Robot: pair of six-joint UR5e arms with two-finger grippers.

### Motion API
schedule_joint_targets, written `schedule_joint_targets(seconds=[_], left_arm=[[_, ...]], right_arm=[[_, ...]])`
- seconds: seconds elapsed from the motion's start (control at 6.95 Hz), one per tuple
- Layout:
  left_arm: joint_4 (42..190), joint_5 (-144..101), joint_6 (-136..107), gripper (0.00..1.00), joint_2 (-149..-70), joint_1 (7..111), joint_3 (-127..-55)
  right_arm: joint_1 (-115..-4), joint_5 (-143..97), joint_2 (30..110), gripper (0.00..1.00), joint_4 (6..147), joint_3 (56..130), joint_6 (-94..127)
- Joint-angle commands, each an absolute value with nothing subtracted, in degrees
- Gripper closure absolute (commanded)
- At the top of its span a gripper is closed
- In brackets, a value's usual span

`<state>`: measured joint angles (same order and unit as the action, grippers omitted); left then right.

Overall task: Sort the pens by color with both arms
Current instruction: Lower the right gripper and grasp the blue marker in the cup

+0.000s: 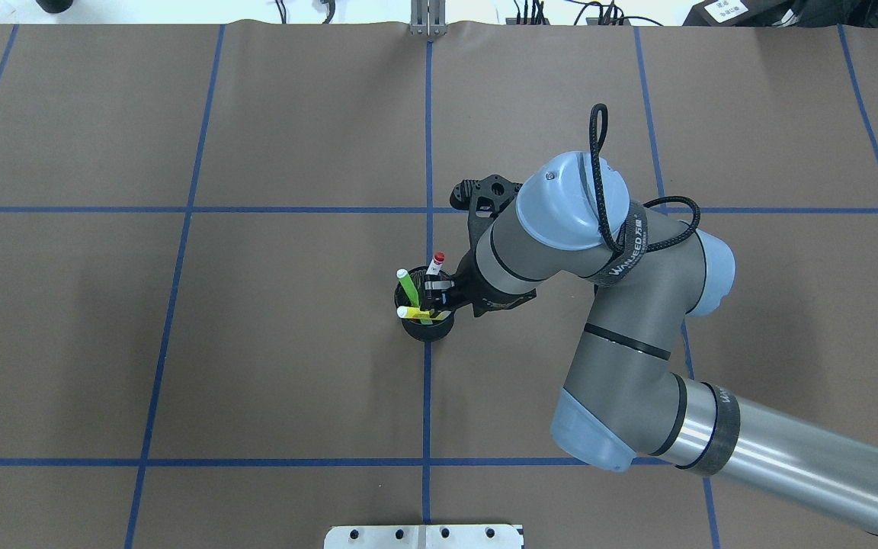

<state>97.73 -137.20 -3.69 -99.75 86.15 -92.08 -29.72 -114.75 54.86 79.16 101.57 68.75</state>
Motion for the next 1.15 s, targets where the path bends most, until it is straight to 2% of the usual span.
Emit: schedule_joint_targets(seconds=[0.0,0.14,1.01], left_arm=[[97.7,-137.2,-3.7,0.0,-99.8,86.0,-92.1],[97.7,-137.2,-3.7,0.0,-99.8,86.0,-92.1],[97.7,-137.2,-3.7,0.0,-99.8,85.9,-92.0]], right_arm=[[-30.8,-114.3,54.9,0.35,77.3,100.1,66.9],[-30.8,-114.3,54.8,0.42,77.3,100.1,66.9],[-30.7,-113.6,54.8,0.44,75.0,97.9,67.0]])
